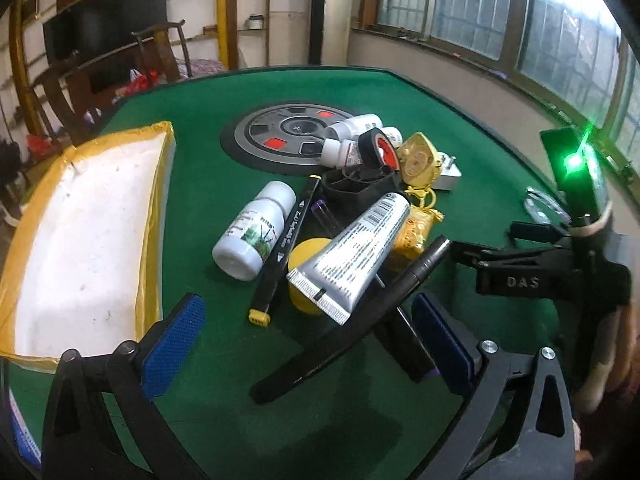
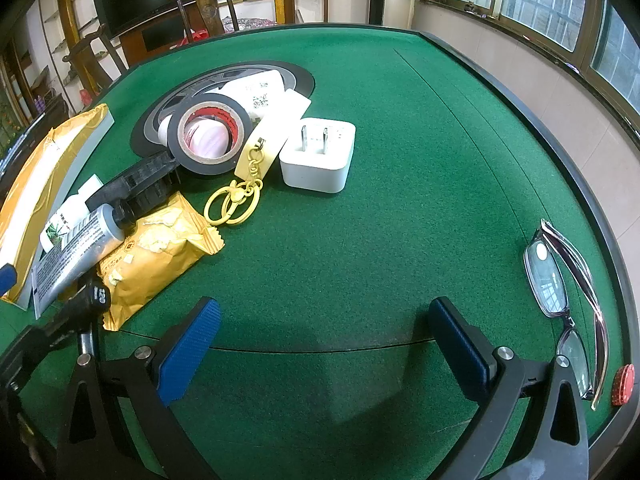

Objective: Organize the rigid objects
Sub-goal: 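Move the left gripper toward the black marker pen in the pile, then close the left gripper on the black marker pen and lift it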

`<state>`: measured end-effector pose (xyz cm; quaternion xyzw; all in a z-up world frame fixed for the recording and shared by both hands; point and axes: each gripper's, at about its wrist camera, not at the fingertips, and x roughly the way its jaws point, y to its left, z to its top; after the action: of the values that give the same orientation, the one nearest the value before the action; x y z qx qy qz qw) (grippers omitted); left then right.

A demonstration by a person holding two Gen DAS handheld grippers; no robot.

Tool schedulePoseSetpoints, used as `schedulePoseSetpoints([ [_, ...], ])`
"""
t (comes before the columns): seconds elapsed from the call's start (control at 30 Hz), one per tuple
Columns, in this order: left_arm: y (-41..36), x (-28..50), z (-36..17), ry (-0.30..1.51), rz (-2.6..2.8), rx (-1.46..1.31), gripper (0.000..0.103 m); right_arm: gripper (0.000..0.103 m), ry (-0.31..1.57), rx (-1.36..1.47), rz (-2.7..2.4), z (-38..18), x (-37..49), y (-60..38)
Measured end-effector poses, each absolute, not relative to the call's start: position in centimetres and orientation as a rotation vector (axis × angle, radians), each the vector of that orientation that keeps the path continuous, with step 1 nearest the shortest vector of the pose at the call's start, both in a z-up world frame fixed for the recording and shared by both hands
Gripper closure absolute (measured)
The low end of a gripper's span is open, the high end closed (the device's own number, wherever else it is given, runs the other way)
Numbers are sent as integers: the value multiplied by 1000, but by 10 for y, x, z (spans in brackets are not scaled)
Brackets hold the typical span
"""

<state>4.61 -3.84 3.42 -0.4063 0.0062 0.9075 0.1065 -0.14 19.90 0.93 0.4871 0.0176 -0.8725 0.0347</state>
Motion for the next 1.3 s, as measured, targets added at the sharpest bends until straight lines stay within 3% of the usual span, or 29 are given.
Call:
schedulePoseSetpoints([
  [0.07,-42,48,34,17,2668,-1187,10,1,54,1497,-2682,9,-1,199],
  [0.13,-44,50,33,43,2656,-1189,32,1,54,1497,-2682,9,-1,200],
  [0.37,-17,64,35,199,2532,-1109,36,1,54,1497,-2682,9,-1,200],
  [0.4,-11,65,35,224,2512,-1111,41,1,54,1497,-2682,9,-1,200],
  [0.43,-6,65,34,249,2496,-1119,58,1,54,1497,-2682,9,-2,200],
  [0.5,5,62,30,303,2468,-1137,66,1,54,1497,-2682,9,-2,200],
  [0.77,16,53,24,362,2454,-1169,66,1,54,1497,-2682,8,0,200],
  [1.1,11,61,23,256,2407,-1258,85,1,54,1497,-2682,8,2,201],
  [1.3,10,58,24,240,2374,-1275,85,1,54,1497,-2682,8,2,201],
])
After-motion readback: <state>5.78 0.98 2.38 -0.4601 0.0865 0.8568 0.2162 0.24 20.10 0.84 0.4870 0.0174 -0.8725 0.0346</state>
